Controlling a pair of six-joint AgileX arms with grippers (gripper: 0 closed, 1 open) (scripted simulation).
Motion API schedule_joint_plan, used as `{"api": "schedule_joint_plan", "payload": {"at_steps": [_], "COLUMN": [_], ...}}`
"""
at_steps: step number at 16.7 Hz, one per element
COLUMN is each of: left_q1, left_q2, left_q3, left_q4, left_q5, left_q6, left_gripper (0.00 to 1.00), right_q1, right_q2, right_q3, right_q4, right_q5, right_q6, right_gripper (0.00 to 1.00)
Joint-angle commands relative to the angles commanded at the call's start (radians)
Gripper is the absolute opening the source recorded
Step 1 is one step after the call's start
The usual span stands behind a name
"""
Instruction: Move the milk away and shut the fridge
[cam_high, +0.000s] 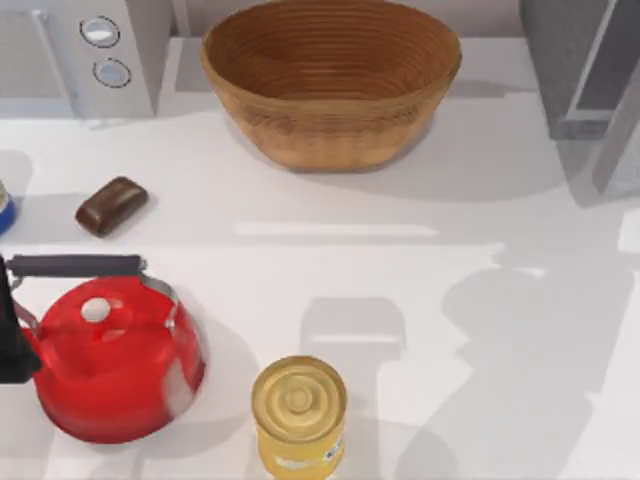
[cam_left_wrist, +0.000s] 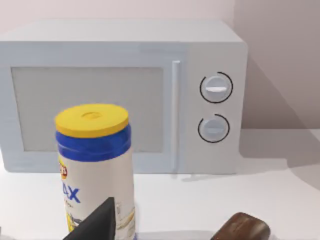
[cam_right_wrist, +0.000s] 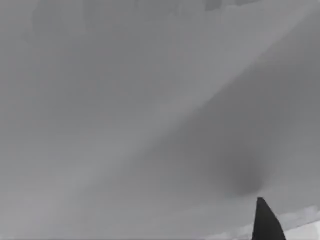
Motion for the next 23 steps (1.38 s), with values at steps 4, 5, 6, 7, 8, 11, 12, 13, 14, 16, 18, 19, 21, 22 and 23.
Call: {"api": "schedule_joint_plan", "payload": {"at_steps": [4,5,6,7,8,11,12,13,14,16,18,19,21,22,23], "left_q1": [0.000,0.000,0.000,0.000,0.000,0.000,0.000,0.000,0.000,0.000,0.000,0.000,0.000,0.000,0.000], "left_q2": [0.000,0.000,0.000,0.000,0.000,0.000,0.000,0.000,0.000,0.000,0.000,0.000,0.000,0.000,0.000], "left_q3": [0.000,0.000,0.000,0.000,0.000,0.000,0.000,0.000,0.000,0.000,0.000,0.000,0.000,0.000,0.000], "left_q4": [0.000,0.000,0.000,0.000,0.000,0.000,0.000,0.000,0.000,0.000,0.000,0.000,0.000,0.000,0.000], "left_q5": [0.000,0.000,0.000,0.000,0.000,0.000,0.000,0.000,0.000,0.000,0.000,0.000,0.000,0.000,0.000], "left_q6": [0.000,0.000,0.000,0.000,0.000,0.000,0.000,0.000,0.000,0.000,0.000,0.000,0.000,0.000,0.000], "left_gripper": [1.00,1.00,1.00,1.00,1.00,1.00,1.00,1.00,1.00,1.00,1.00,1.00,1.00,1.00,1.00], "right_q1": [0.165,0.186,0.196,0.198,0.198,0.185,0.185,0.185,0.185,0.185,0.185,0.184,0.184,0.184,0.184], "right_q2": [-0.042,-0.049,-0.053,-0.054,-0.054,-0.046,-0.035,-0.014,0.012,0.061,0.100,0.121,0.163,0.185,0.205], "right_q3": [-0.079,-0.090,-0.096,-0.098,-0.098,-0.098,-0.086,-0.064,-0.033,0.032,0.082,0.109,0.162,0.185,0.211], "right_q4": [0.060,0.068,0.073,0.074,0.074,0.071,0.068,0.063,0.058,0.048,0.038,0.033,0.023,0.017,0.012], "right_q5": [0.161,0.184,0.197,0.199,0.199,0.204,0.203,0.203,0.203,0.204,0.206,0.207,0.208,0.209,0.210], "right_q6": [0.144,0.164,0.175,0.178,0.178,0.173,0.174,0.175,0.175,0.176,0.177,0.177,0.176,0.176,0.176], "right_gripper": [1.00,1.00,1.00,1.00,1.00,1.00,1.00,1.00,1.00,1.00,1.00,1.00,1.00,1.00,1.00]}}
